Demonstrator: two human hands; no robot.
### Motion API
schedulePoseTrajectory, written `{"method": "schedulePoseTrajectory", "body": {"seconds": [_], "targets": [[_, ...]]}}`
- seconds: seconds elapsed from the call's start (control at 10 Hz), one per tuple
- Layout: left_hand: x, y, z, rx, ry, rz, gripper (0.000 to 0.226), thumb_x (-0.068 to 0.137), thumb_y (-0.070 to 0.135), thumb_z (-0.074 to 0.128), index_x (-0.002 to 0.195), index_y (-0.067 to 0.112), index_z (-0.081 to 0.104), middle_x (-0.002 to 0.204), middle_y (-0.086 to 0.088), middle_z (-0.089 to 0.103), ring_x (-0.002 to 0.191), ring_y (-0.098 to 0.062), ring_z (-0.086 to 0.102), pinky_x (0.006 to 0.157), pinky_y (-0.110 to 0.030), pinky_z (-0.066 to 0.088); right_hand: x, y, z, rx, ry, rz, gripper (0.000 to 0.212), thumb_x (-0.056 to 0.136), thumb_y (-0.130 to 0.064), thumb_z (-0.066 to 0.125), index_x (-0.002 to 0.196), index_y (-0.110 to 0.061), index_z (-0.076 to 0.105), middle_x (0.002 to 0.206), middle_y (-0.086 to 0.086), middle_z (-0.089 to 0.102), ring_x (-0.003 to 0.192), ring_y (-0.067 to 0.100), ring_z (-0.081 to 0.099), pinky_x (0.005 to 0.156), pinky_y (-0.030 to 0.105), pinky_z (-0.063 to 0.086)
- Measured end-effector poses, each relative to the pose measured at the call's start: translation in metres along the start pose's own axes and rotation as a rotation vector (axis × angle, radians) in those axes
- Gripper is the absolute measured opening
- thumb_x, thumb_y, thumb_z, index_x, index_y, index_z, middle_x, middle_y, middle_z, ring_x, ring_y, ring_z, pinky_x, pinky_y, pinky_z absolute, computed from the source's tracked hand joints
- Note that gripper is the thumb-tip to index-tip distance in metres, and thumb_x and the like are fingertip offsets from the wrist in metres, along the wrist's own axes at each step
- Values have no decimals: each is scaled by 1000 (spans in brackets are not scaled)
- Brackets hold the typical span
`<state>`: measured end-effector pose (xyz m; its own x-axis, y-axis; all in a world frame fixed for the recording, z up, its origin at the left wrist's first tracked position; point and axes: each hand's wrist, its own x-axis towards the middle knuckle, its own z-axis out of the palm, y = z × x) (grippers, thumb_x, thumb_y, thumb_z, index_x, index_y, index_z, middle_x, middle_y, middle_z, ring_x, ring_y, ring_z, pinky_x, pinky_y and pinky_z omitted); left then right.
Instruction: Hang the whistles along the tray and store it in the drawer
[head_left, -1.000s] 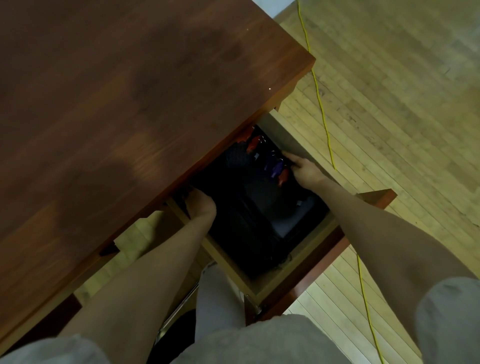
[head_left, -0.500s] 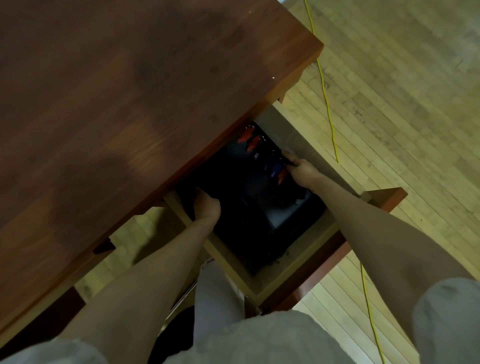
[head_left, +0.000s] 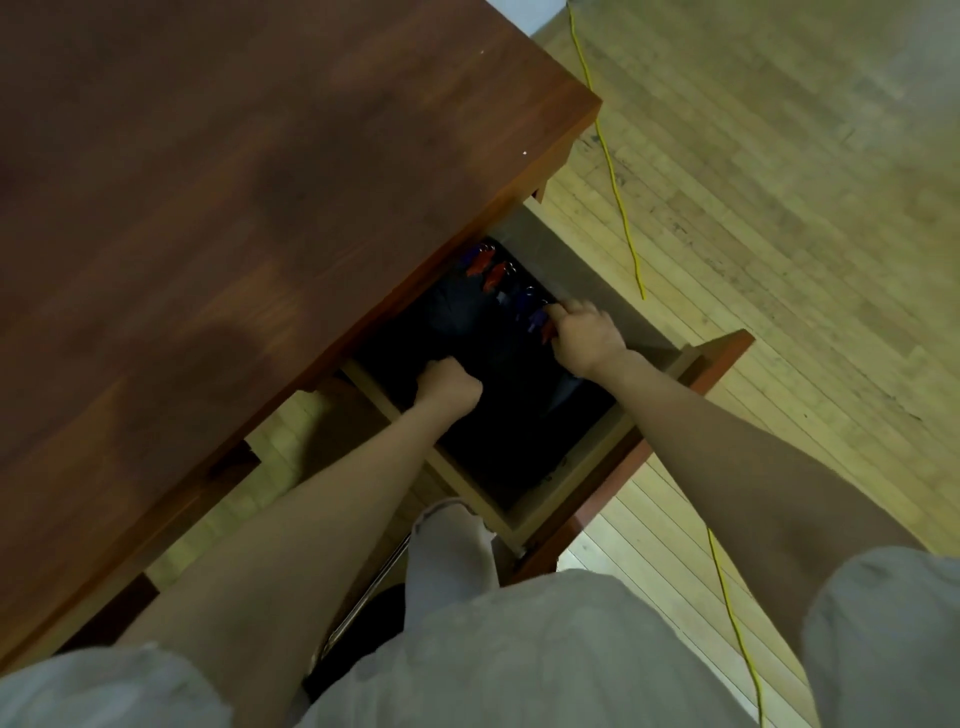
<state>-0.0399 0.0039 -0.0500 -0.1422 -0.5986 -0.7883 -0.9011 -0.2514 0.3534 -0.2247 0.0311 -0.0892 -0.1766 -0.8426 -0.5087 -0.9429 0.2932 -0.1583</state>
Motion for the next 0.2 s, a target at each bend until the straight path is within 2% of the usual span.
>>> {"method": "schedulePoseTrajectory", "body": {"seconds": [0.1, 0.2], "targets": [[-34, -6, -18, 91, 22, 158, 23, 92, 11, 47, 112, 9, 57, 108, -7, 53, 91, -23, 59, 85, -37, 51, -34, -24, -30, -33, 104, -52, 40, 94, -20, 46, 132, -10, 46, 132, 15, 49, 127, 33, 41, 103, 41, 33], [-62, -18, -46, 144, 175, 333, 38, 93, 18, 50, 131, 15, 51, 124, -4, 57, 106, -25, 59, 82, -34, 50, -64, -63, -59, -51, 293, -110, 31, 94, -28, 49, 118, -9, 54, 118, 13, 56, 116, 32, 49, 94, 41, 39]]}}
